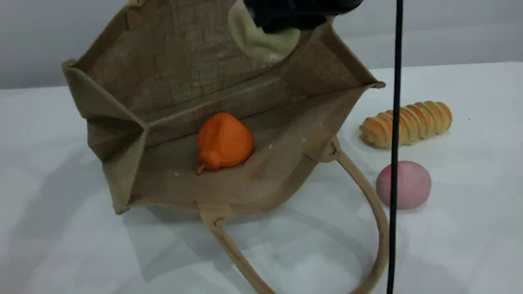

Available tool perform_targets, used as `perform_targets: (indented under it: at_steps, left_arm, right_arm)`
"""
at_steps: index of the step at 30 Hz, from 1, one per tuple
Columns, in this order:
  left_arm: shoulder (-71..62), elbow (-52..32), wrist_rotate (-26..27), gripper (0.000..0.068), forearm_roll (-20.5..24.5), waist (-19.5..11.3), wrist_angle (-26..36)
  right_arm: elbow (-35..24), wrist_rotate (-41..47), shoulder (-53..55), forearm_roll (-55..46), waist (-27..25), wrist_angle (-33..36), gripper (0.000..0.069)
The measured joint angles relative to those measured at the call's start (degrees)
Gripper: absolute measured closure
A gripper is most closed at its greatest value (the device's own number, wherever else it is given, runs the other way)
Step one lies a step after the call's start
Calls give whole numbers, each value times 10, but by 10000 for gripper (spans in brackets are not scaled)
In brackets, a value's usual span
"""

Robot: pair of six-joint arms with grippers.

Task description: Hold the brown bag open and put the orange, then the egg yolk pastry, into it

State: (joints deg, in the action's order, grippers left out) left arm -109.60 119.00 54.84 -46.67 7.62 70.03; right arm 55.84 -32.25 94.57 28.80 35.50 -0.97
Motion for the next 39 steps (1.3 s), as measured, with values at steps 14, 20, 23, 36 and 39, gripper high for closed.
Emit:
perform_targets:
  at_steps: [14, 20, 23, 36, 39]
  left_arm:
    - [0, 0, -3, 591, 0, 5, -1]
    - [0, 0, -14, 591, 0, 5, -1]
    - [0, 0, -16, 591, 0, 5, -1]
    - [0, 0, -16, 591, 0, 5, -1]
    - [0, 0, -16, 591, 0, 5, -1]
  right_arm:
    - [137, 2, 218, -2, -1, -10, 651]
    - [220, 12, 256, 14, -6, 64, 651]
    - [250, 14, 269, 36, -14, 83, 651]
    - [281, 22, 283, 54, -14, 104, 294]
    - [281, 22, 279, 57, -14, 114, 155]
